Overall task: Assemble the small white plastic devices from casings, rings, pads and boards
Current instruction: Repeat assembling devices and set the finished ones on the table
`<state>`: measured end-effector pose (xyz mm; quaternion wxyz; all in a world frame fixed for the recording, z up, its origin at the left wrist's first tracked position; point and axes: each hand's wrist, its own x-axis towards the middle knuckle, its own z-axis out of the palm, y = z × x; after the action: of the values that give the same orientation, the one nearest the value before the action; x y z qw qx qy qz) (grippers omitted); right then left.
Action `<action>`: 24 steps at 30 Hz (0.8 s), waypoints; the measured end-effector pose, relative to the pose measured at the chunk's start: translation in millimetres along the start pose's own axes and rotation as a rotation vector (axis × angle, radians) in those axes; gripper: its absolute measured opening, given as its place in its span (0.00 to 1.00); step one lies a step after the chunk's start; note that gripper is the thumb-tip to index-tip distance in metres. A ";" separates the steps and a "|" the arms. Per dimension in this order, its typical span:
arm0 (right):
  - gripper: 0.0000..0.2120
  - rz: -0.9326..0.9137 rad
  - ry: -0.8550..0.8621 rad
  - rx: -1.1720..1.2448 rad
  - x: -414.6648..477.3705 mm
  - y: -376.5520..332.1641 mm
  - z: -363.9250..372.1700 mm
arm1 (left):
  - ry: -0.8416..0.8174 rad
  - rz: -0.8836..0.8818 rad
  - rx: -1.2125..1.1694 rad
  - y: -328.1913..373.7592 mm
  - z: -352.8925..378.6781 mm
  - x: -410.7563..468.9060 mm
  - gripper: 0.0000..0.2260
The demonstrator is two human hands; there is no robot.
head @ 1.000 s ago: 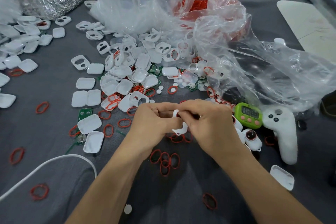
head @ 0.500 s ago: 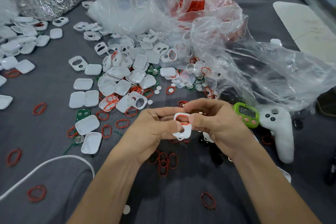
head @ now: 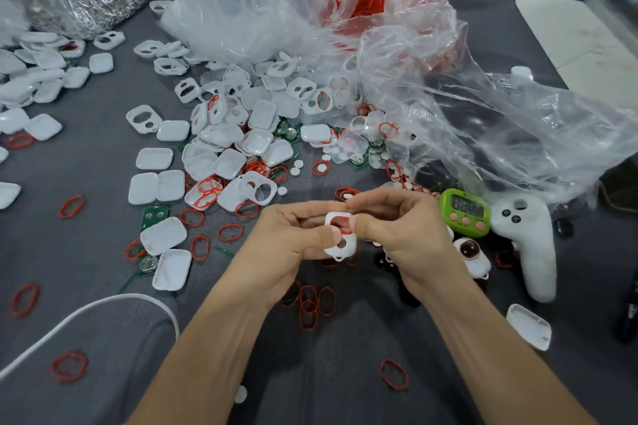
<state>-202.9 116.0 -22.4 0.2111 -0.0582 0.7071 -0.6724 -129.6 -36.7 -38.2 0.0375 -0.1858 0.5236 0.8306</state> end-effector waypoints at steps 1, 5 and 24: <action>0.09 0.027 0.021 0.015 -0.1 1.7 -0.2 | 0.039 0.013 -0.024 -0.2 3.8 1.7 0.14; 0.08 0.033 -0.018 -0.133 -6.9 6.7 5.3 | 0.187 0.125 0.062 -1.3 15.7 3.9 0.17; 0.07 -0.390 0.152 -0.701 -10.1 -1.1 20.8 | 0.047 0.146 -0.063 -12.5 18.0 8.8 0.14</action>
<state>-186.2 100.3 -19.3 -0.0057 -0.2100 0.8828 -0.4202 -139.4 -16.3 -45.1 -0.0412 -0.1675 0.5099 0.8427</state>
